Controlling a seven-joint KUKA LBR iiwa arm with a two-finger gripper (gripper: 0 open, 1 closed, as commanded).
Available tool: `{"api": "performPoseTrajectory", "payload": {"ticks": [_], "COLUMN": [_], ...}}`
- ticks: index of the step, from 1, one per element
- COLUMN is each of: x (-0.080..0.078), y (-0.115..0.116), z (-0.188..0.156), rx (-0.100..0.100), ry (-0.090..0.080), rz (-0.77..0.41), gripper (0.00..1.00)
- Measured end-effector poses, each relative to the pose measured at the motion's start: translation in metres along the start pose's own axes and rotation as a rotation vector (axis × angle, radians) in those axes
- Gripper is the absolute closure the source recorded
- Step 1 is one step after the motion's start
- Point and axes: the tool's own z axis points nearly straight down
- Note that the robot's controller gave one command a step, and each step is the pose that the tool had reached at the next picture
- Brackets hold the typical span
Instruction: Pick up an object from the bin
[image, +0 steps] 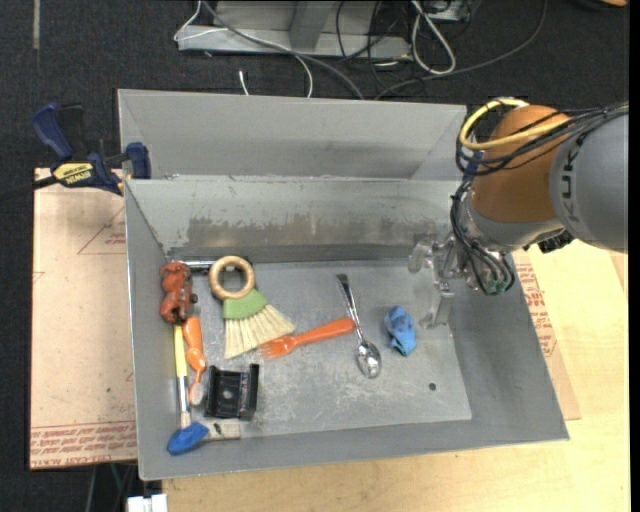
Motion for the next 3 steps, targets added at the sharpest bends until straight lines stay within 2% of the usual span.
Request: {"api": "performPoseTrajectory", "payload": {"ticks": [1,2,3], "x": [0.006,0.025,0.028], "y": [0.011,0.028,0.032], "z": [0.001,0.016,0.048], "rx": [0.004,-0.002,0.003], "ry": [-0.002,0.000,-0.007], "rz": [-0.369,-0.414,-0.546], "gripper": [0.00,0.00,0.00]}}
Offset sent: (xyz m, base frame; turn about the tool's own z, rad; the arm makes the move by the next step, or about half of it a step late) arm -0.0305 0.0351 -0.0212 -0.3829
